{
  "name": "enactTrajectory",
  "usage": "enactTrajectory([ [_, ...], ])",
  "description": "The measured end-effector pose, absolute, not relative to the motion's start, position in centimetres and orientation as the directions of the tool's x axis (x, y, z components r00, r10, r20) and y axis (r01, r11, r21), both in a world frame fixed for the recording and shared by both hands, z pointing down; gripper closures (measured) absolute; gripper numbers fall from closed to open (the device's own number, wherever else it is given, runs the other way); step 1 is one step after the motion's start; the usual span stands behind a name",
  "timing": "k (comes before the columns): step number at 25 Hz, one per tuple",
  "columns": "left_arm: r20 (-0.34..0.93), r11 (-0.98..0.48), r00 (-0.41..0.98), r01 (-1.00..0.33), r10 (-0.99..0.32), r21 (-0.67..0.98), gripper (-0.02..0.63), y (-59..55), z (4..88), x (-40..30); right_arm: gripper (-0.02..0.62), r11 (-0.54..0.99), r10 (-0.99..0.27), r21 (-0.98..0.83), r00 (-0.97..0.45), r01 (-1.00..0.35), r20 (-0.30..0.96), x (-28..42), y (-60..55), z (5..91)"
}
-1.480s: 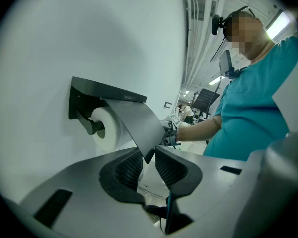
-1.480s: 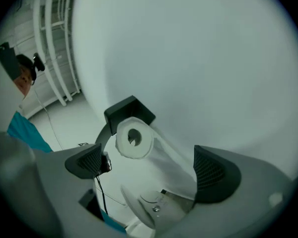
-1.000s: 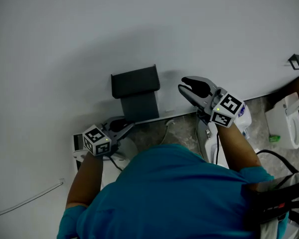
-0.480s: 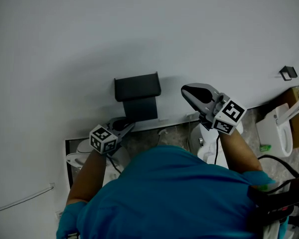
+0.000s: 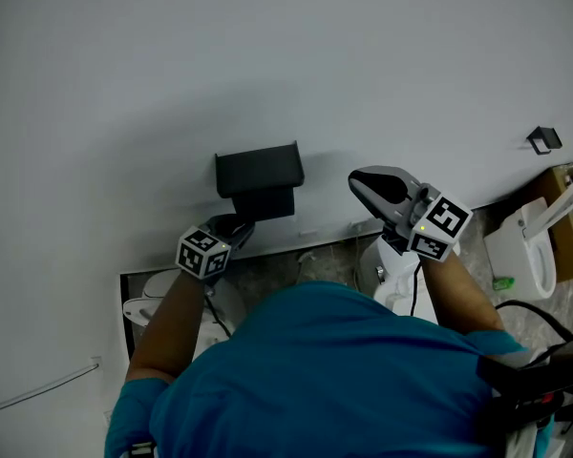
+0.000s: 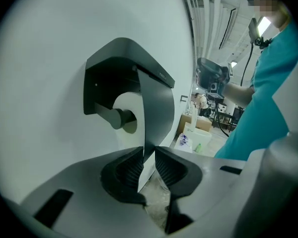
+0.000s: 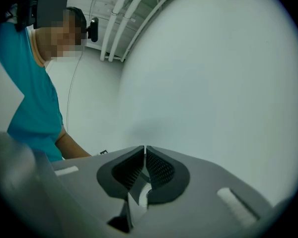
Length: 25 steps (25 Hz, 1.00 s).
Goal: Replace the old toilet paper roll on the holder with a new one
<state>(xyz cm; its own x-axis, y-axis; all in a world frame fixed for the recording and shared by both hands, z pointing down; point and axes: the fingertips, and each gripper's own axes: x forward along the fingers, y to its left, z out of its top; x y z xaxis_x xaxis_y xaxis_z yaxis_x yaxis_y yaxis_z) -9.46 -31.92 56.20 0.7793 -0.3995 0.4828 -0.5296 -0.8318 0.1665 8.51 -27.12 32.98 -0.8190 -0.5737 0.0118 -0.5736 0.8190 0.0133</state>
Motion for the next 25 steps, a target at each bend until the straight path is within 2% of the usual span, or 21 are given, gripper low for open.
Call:
enactTrajectory([
  [10, 0.470, -0.815, 0.780, -0.547, -0.414, 0.190, 0.531, -32.7, 56.6, -9.2, 0.577, 0.829, -0.560, 0.023, -0.829, -0.559, 0.011, 8.1, -27.3, 33.2],
  [15, 0.462, -0.783, 0.765, -0.586, -0.449, 0.210, 0.446, -30.9, 56.9, -11.4, 0.577, 0.842, -0.540, 0.023, -0.842, -0.539, -0.001, 7.1, -27.1, 32.9],
  [18, 0.451, -0.759, 0.751, -0.616, -0.483, 0.213, 0.440, -29.5, 56.3, -13.6, 0.577, 0.850, -0.526, 0.024, -0.850, -0.526, -0.012, 6.4, -27.1, 32.4],
  [22, 0.372, -0.722, 0.728, -0.666, -0.576, 0.187, 0.440, -27.9, 52.4, -17.1, 0.577, 0.856, -0.515, 0.027, -0.857, -0.516, -0.011, 5.4, -27.1, 31.9],
  [25, 0.249, -0.686, 0.704, -0.708, -0.665, 0.170, 0.442, -27.5, 47.1, -19.8, 0.578, 0.854, -0.520, 0.029, -0.854, -0.520, -0.006, 4.9, -27.2, 31.6],
])
